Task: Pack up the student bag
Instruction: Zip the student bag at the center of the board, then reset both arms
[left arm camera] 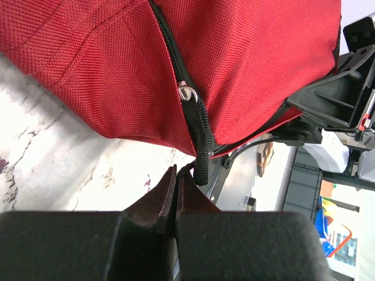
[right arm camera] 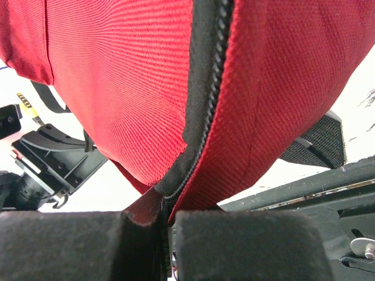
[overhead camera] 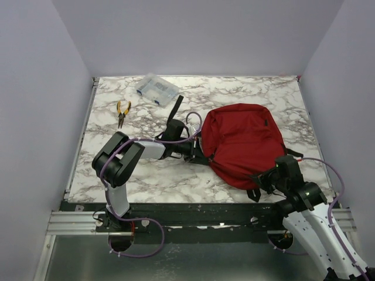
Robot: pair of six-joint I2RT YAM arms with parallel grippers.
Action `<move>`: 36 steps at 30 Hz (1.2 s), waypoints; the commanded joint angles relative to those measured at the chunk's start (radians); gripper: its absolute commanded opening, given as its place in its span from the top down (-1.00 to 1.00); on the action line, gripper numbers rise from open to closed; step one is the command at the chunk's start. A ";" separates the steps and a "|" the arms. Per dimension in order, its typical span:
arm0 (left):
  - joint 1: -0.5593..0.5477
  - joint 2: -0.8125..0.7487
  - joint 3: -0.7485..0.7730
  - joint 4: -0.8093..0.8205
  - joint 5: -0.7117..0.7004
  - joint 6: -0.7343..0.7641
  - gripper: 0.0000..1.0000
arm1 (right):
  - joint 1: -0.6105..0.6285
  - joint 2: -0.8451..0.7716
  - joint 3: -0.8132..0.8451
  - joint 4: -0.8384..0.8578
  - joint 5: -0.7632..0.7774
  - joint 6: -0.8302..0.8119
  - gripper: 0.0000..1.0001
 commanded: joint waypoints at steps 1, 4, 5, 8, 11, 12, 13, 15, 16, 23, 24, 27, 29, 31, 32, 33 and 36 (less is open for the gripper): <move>0.028 -0.027 -0.008 -0.026 -0.052 0.055 1.00 | -0.006 -0.010 0.018 -0.086 0.139 -0.007 0.99; 0.028 -0.016 0.042 -0.047 -0.038 0.061 1.00 | -0.006 -0.003 0.026 -0.082 0.149 -0.011 0.99; 0.030 -0.009 0.067 -0.066 -0.037 0.065 1.00 | -0.006 -0.002 0.024 -0.077 0.146 -0.007 0.99; 0.035 0.017 0.156 -0.136 -0.087 0.094 1.00 | -0.006 -0.007 0.035 -0.086 0.136 0.007 0.99; 0.057 0.081 0.245 -0.184 -0.131 0.098 1.00 | -0.006 -0.041 0.061 -0.121 0.166 0.028 0.99; 0.062 0.097 0.262 -0.193 -0.147 0.095 1.00 | -0.006 -0.061 0.073 -0.131 0.175 0.036 0.99; 0.066 0.110 0.274 -0.200 -0.151 0.094 1.00 | -0.006 -0.075 0.078 -0.133 0.179 0.038 0.99; 0.066 0.115 0.273 -0.201 -0.152 0.089 1.00 | -0.006 -0.090 0.088 -0.134 0.183 0.038 0.99; 0.065 0.110 0.266 -0.200 -0.155 0.090 1.00 | -0.006 -0.084 0.092 -0.134 0.182 0.037 0.99; 0.075 -0.094 0.142 -0.247 -0.163 0.147 0.48 | -0.006 -0.098 0.105 -0.045 0.178 -0.047 0.19; 0.074 -0.165 0.105 -0.247 -0.164 0.156 0.34 | -0.006 -0.104 0.122 -0.020 0.180 -0.097 -0.01; 0.075 -0.351 0.036 -0.266 -0.180 0.193 0.09 | -0.006 -0.104 0.203 0.028 0.204 -0.225 -0.30; 0.077 -0.469 0.012 -0.293 -0.196 0.215 0.00 | -0.006 -0.103 0.261 0.050 0.230 -0.310 -0.44; 0.077 -0.595 -0.005 -0.323 -0.213 0.226 -0.07 | -0.006 -0.093 0.329 0.073 0.268 -0.401 -0.60; 0.077 -0.670 -0.008 -0.328 -0.221 0.231 -0.10 | -0.006 -0.085 0.367 0.087 0.285 -0.459 -0.62; 0.077 -0.736 -0.004 -0.341 -0.235 0.239 -0.12 | -0.006 -0.073 0.401 0.108 0.298 -0.520 -0.63; 0.077 -0.911 0.021 -0.377 -0.305 0.288 -0.20 | -0.006 -0.037 0.508 0.168 0.344 -0.675 -0.82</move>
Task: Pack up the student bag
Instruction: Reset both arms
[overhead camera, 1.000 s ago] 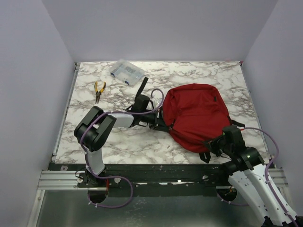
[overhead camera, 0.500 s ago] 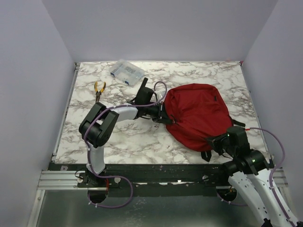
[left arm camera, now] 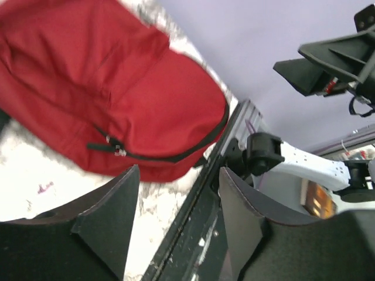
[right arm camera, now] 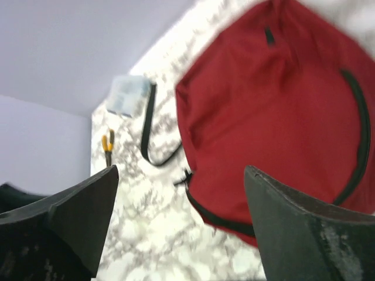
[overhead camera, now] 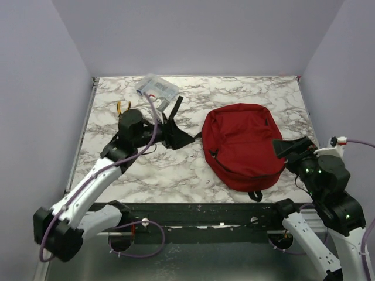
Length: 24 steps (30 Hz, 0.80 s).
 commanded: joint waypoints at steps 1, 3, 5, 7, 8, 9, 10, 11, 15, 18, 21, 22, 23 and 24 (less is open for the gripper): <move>-0.001 -0.255 0.023 -0.086 -0.140 0.106 -0.29 | -0.004 0.043 0.140 0.141 0.132 -0.330 -0.90; -0.001 -0.358 0.057 -0.114 -0.199 0.139 -0.63 | -0.004 0.052 0.189 0.191 0.164 -0.423 -1.00; -0.001 -0.446 0.090 -0.144 -0.247 0.175 -0.86 | -0.004 0.054 0.235 0.235 0.181 -0.512 -1.00; -0.001 -0.535 0.101 -0.158 -0.312 0.201 -0.97 | -0.004 0.050 0.271 0.269 0.191 -0.575 -1.00; -0.001 -0.584 0.098 -0.158 -0.346 0.207 -0.97 | -0.005 0.045 0.282 0.284 0.194 -0.598 -1.00; -0.001 -0.626 0.091 -0.158 -0.391 0.208 -0.97 | -0.004 0.038 0.294 0.302 0.200 -0.613 -1.00; -0.001 -0.674 0.080 -0.159 -0.425 0.210 -0.97 | -0.004 0.028 0.302 0.311 0.202 -0.629 -1.00; -0.001 -0.714 0.071 -0.159 -0.466 0.210 -0.97 | -0.004 0.020 0.309 0.325 0.203 -0.638 -1.00; -0.001 -0.855 0.033 -0.155 -0.580 0.215 -0.97 | -0.005 -0.005 0.328 0.350 0.218 -0.643 -1.00; -0.001 -0.904 0.013 -0.152 -0.638 0.219 -0.97 | -0.004 -0.019 0.307 0.368 0.214 -0.632 -1.00; -0.001 -0.911 0.013 -0.162 -0.633 0.220 -0.97 | -0.004 -0.020 0.289 0.356 0.207 -0.597 -1.00; -0.001 -0.909 0.015 -0.168 -0.625 0.220 -0.97 | -0.004 -0.017 0.282 0.355 0.187 -0.602 -1.00; -0.001 -0.909 0.012 -0.175 -0.617 0.217 -0.97 | -0.004 -0.017 0.277 0.349 0.177 -0.598 -1.00; -0.001 -0.911 0.008 -0.181 -0.614 0.208 -0.97 | -0.005 -0.014 0.275 0.344 0.168 -0.590 -1.00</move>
